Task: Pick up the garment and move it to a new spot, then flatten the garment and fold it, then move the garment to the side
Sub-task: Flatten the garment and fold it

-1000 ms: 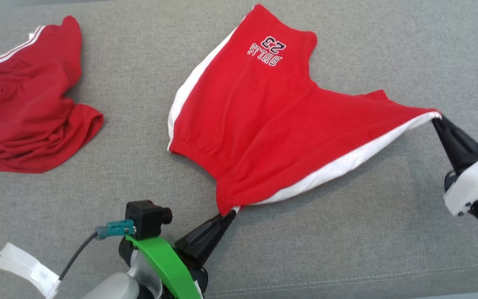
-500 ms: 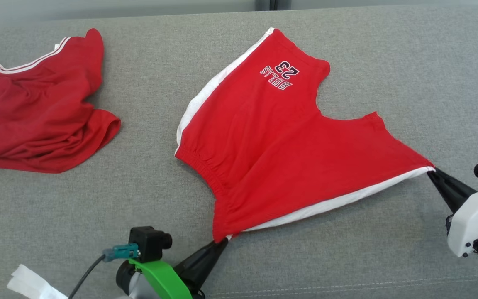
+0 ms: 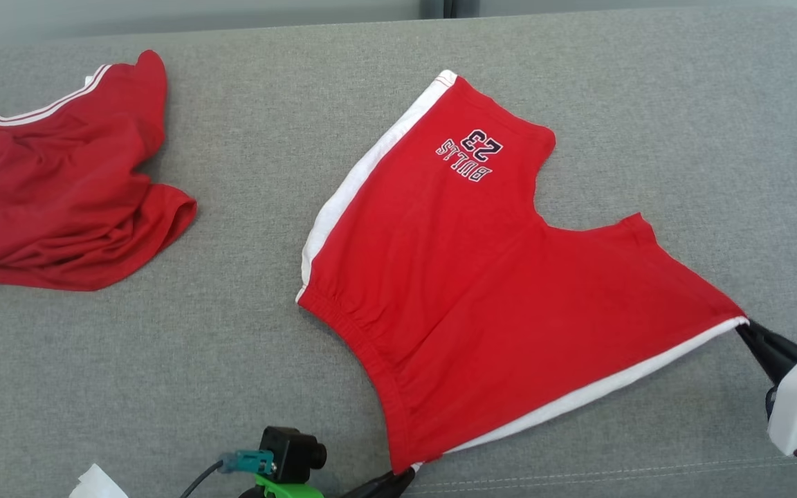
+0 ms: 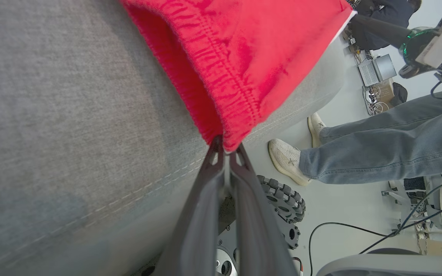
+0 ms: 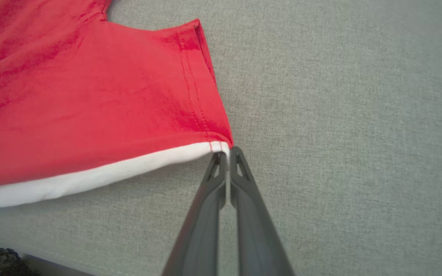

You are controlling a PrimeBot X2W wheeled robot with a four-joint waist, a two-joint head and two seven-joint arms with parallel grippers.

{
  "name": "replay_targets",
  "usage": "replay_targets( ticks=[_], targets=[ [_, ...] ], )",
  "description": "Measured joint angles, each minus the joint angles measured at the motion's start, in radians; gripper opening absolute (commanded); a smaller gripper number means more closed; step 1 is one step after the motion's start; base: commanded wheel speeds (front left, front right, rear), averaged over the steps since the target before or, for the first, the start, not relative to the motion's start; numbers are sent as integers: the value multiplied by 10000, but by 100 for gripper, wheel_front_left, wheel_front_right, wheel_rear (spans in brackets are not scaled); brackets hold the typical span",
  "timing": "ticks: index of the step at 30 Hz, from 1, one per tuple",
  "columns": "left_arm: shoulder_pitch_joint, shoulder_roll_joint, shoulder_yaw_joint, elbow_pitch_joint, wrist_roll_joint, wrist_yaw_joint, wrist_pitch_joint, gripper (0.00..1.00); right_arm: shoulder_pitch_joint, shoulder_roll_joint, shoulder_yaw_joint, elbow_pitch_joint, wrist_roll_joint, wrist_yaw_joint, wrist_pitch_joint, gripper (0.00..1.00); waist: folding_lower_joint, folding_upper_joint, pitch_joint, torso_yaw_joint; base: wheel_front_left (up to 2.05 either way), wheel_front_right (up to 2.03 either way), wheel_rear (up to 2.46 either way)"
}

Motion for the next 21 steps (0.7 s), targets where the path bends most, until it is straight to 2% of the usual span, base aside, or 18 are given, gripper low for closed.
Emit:
replay_targets(
  ticks=[3,7,13,15,21],
  targets=[
    [-14,-19,44,-82,-8,-2,25,0,-52,8,-456,-458,242,-58,-194,0,0,0,104,40,0,0,0],
    [-280,27,454,-504,-163,-35,104,0,-884,125,-938,-1313,424,-52,-439,0,0,0,366,185,0,0,0],
    [-1010,337,1057,-1482,-696,-69,510,0,-2517,8,-905,-2010,416,105,-127,0,0,0,856,452,0,0,0],
    [-1382,491,1302,-1810,-1049,-73,836,0,-3251,81,-700,-2036,497,155,244,0,0,0,1166,623,0,0,0],
    [-2617,899,1551,-2104,-1039,-73,1634,0,-4498,35,-683,-1586,433,58,813,0,0,0,1818,1107,0,0,0]
  ],
)
